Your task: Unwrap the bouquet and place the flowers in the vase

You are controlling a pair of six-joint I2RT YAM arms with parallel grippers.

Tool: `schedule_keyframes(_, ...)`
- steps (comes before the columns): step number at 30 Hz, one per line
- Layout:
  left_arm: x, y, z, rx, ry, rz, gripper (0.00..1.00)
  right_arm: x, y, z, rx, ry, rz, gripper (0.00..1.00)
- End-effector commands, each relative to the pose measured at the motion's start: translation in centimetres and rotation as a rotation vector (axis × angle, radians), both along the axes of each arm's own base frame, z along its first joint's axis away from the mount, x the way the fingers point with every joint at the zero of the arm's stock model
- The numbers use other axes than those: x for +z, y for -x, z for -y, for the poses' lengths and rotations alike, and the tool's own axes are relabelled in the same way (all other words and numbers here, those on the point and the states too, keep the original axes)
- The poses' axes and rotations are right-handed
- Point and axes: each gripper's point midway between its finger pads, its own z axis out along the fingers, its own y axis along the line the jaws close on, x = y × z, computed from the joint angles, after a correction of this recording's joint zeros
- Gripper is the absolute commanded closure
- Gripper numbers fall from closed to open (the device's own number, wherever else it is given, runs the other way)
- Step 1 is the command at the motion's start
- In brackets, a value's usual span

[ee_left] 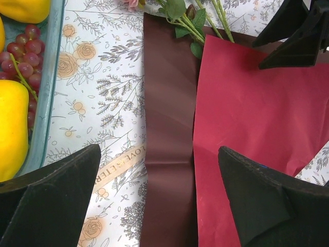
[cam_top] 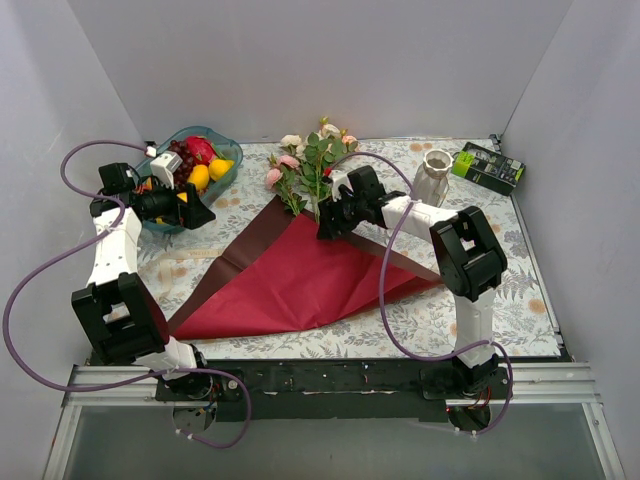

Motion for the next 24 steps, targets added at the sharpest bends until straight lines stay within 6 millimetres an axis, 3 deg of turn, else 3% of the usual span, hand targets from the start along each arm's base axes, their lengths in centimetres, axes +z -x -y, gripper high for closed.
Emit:
schedule_keyframes(1,1.6,0.1,0.1,-0.012,-0.024,0.065,0.02,-0.9,0.4,-0.2,0.023,-0.03,-0.021,0.35)
schedule_keyframes(7,2.0,-0.1,0.0,-0.008,-0.03,0.073,0.02,-1.5,1.7,0.0,0.042,-0.042,-0.047,0.58)
schedule_keyframes(10,2.2,-0.1,0.0,-0.011,-0.035,0.08,0.02,-1.4,1.9,0.1,0.046,-0.044,-0.05,0.75)
schedule_keyframes(12,2.3,0.1,0.0,-0.018,-0.044,0.096,0.02,-1.0,1.8,0.0,0.045,-0.049,-0.044,0.97)
schedule_keyframes(16,2.3,0.4,0.1,-0.021,-0.054,0.107,0.02,0.7,1.4,-0.2,0.047,-0.064,-0.016,0.99)
schedule_keyframes(24,2.3,0.4,0.3,-0.023,-0.04,0.106,0.02,8.1,1.2,-0.8,0.084,-0.14,0.101,0.99)
